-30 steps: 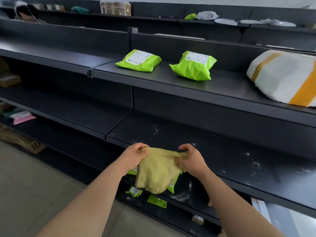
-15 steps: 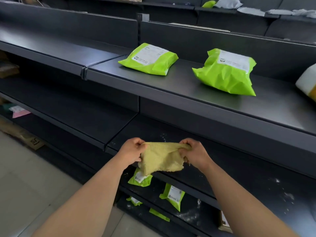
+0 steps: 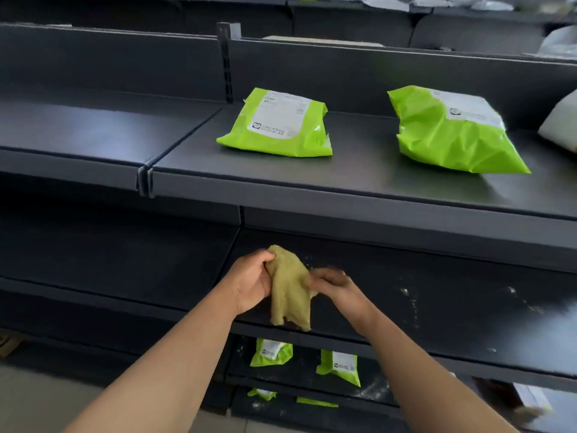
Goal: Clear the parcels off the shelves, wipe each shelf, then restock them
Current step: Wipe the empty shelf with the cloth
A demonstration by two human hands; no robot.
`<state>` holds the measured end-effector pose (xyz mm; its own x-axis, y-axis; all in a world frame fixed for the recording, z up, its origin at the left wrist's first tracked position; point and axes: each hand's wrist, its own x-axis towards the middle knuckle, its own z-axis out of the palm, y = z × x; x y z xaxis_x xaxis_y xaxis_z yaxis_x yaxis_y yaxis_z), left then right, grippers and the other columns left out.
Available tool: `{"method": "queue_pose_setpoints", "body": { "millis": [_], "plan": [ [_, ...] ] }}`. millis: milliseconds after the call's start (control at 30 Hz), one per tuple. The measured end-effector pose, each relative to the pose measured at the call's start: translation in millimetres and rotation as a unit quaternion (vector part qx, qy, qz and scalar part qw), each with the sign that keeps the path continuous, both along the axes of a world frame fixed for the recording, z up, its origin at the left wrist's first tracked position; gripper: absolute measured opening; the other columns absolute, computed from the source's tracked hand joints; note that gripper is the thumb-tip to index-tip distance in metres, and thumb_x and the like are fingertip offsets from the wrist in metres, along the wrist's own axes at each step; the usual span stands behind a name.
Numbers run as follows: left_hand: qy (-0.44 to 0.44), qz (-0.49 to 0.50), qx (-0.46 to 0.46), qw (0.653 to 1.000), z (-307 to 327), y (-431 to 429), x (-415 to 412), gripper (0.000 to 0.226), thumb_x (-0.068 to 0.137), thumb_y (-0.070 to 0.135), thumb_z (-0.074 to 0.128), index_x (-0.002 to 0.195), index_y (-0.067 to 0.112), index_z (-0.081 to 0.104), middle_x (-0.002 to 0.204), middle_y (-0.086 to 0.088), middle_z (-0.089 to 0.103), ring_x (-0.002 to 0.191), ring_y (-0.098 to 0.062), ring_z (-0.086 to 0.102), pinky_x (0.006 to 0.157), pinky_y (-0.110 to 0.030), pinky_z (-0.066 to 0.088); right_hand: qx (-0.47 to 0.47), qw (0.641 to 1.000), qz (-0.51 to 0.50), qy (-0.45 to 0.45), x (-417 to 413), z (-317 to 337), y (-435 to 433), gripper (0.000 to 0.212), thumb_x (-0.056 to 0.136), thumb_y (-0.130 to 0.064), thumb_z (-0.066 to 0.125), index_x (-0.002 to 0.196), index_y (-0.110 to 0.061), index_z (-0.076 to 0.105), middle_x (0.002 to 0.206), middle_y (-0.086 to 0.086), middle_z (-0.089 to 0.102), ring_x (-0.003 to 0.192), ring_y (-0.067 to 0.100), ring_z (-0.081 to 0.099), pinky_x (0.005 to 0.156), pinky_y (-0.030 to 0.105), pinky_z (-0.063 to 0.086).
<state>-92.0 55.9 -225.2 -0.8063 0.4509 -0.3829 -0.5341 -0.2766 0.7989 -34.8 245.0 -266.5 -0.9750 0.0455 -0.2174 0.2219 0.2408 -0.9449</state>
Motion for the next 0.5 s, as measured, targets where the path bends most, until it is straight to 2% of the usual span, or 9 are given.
{"method": "queue_pose_setpoints", "body": {
  "millis": [33, 67, 133, 200, 267, 367, 433, 500],
  "plan": [
    [0.003, -0.008, 0.002, 1.000, -0.3, -2.1, -3.2, 0.031, 0.097, 0.006, 0.036, 0.122, -0.004, 0.052, 0.116, -0.025, 0.058, 0.106, -0.034, 0.058, 0.093, -0.048, 0.047, -0.007, 1.000, 0.000, -0.010, 0.7, -0.6, -7.8, 0.048, 0.067, -0.057, 0.077, 0.106, -0.029, 0.070, 0.123, -0.002, 0.057, 0.115, 0.013, 0.056, 0.100, 0.032, 0.044],
    [0.006, -0.013, 0.004, 1.000, -1.4, -4.1, -6.1, 0.030, 0.096, 0.003, 0.037, 0.121, -0.003, 0.053, 0.114, -0.024, 0.058, 0.105, -0.034, 0.058, 0.094, -0.048, 0.046, -0.012, 1.000, -0.007, -0.005, 0.9, -1.6, -14.5, 0.046, 0.069, -0.048, 0.080, 0.108, -0.025, 0.070, 0.117, -0.003, 0.063, 0.110, 0.013, 0.061, 0.095, 0.029, 0.049],
    [0.012, -0.010, -0.003, 1.000, -6.2, -9.1, -12.1, 0.023, 0.095, -0.002, 0.040, 0.109, 0.001, 0.057, 0.109, -0.020, 0.062, 0.100, -0.030, 0.061, 0.090, -0.046, 0.050, -0.009, 0.998, -0.053, 0.015, 1.5, -3.2, -23.9, 0.022, 0.078, -0.025, 0.079, 0.098, -0.018, 0.073, 0.097, -0.001, 0.073, 0.094, 0.016, 0.068, 0.079, 0.023, 0.055],
    [0.029, -0.004, -0.034, 0.999, -13.3, -16.0, -17.7, 0.018, 0.094, -0.004, 0.046, 0.103, 0.006, 0.058, 0.106, -0.016, 0.064, 0.097, -0.026, 0.064, 0.079, -0.040, 0.055, -0.004, 0.995, -0.094, 0.009, 4.2, -2.8, -28.3, 0.007, 0.083, -0.019, 0.075, 0.089, -0.016, 0.072, 0.087, 0.001, 0.074, 0.081, 0.017, 0.070, 0.071, 0.026, 0.057],
    [0.061, -0.015, -0.097, 0.993, -21.6, -24.6, -22.4, 0.018, 0.092, -0.001, 0.055, 0.107, 0.009, 0.056, 0.107, -0.013, 0.065, 0.098, -0.024, 0.065, 0.073, -0.035, 0.056, -0.005, 0.995, -0.102, -0.012, 6.6, -3.3, -30.5, 0.006, 0.086, -0.018, 0.071, 0.090, -0.015, 0.070, 0.088, 0.004, 0.073, 0.077, 0.016, 0.069, 0.072, 0.031, 0.057],
    [0.099, -0.022, -0.162, 0.982, -36.6, -35.0, -27.7, 0.027, 0.087, -0.001, 0.063, 0.108, 0.015, 0.058, 0.106, -0.010, 0.067, 0.097, -0.023, 0.067, 0.074, -0.035, 0.058, -0.003, 0.994, -0.110, -0.024, 9.5, -5.7, -30.1, 0.012, 0.088, -0.013, 0.068, 0.100, -0.012, 0.065, 0.096, 0.010, 0.072, 0.081, 0.020, 0.068, 0.074, 0.034, 0.056],
    [0.112, -0.028, -0.178, 0.977, -45.4, -38.2, -29.8, 0.030, 0.085, -0.001, 0.067, 0.107, 0.018, 0.061, 0.105, -0.011, 0.067, 0.093, -0.022, 0.068, 0.071, -0.033, 0.059, 0.001, 0.992, -0.124, -0.020, 8.7, -7.2, -26.7, 0.017, 0.088, -0.011, 0.069, 0.103, -0.011, 0.061, 0.096, 0.011, 0.071, 0.079, 0.017, 0.066, 0.068, 0.027, 0.056],
    [0.116, -0.039, -0.200, 0.972, -56.6, -37.3, -31.7, 0.026, 0.083, 0.000, 0.069, 0.103, 0.015, 0.064, 0.105, -0.012, 0.066, 0.090, -0.023, 0.069, 0.067, -0.029, 0.059, 0.071, 0.989, -0.128, -0.018, 5.4, -13.6, -20.3, 0.015, 0.087, -0.011, 0.069, 0.098, -0.014, 0.059, 0.091, 0.006, 0.068, 0.075, 0.012, 0.061, 0.063, 0.018, 0.050]
  ]
}}
